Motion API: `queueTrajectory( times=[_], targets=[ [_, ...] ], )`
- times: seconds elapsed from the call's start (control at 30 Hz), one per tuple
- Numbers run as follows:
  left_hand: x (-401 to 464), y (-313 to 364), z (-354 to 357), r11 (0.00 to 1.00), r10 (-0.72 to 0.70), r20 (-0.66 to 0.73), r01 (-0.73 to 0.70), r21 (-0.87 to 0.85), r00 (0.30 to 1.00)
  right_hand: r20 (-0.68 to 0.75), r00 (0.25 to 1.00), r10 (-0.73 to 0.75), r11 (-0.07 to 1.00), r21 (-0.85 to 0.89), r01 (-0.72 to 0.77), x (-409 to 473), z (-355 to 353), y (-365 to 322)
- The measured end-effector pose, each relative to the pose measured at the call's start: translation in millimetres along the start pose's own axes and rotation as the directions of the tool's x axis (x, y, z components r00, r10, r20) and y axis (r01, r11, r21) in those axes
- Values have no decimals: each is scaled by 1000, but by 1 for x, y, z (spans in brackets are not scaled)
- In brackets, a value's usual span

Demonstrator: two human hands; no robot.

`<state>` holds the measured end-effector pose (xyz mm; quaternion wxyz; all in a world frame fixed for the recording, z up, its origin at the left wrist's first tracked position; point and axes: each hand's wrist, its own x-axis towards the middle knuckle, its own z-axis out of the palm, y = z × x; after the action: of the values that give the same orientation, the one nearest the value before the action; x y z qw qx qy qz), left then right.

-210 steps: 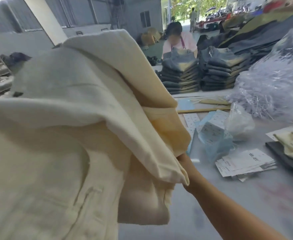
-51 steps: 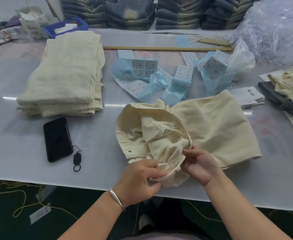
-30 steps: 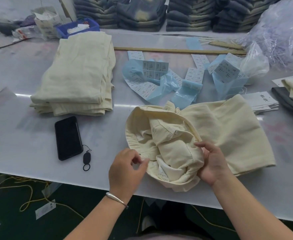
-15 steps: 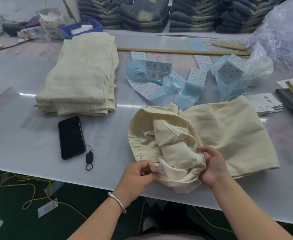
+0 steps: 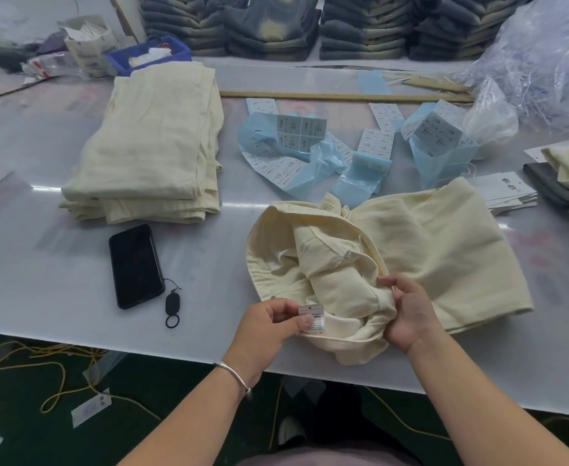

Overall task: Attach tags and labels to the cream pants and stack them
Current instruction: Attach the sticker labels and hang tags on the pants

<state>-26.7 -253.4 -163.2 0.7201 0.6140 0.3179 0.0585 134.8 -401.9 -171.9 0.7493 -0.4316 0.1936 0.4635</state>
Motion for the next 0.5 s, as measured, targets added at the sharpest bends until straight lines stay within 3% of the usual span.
queueTrajectory(
  times=[0.1,0.2,0.27,0.33,0.4,0.43,0.5],
  targets=[
    [3,0,-1,1000,-12,14,12,-1,1000,12,1000,1,1000,-22,-1,-3,4,1],
    [8,-2,-9,998,6,-26,-4,62,1000,79,991,-107,970,-212,122,-14,12,4],
    [13,-3,-18,991,28,-110,-13,134,994,328,934,-144,925,-290,245,-29,26,2],
    [17,-1,-27,991,-3,-214,31,131,977,560,824,-87,872,-358,335,-45,47,1],
    [19,2,-38,996,-59,-252,74,52,966,637,769,-46,774,-464,430,-57,69,4],
    [21,4,-43,996,-93,-205,91,-18,974,637,771,-31,719,-522,460,-60,78,8],
    [20,11,-53,961,-139,66,151,-233,988,659,752,-1,547,-629,553,-64,90,19]
  ],
)
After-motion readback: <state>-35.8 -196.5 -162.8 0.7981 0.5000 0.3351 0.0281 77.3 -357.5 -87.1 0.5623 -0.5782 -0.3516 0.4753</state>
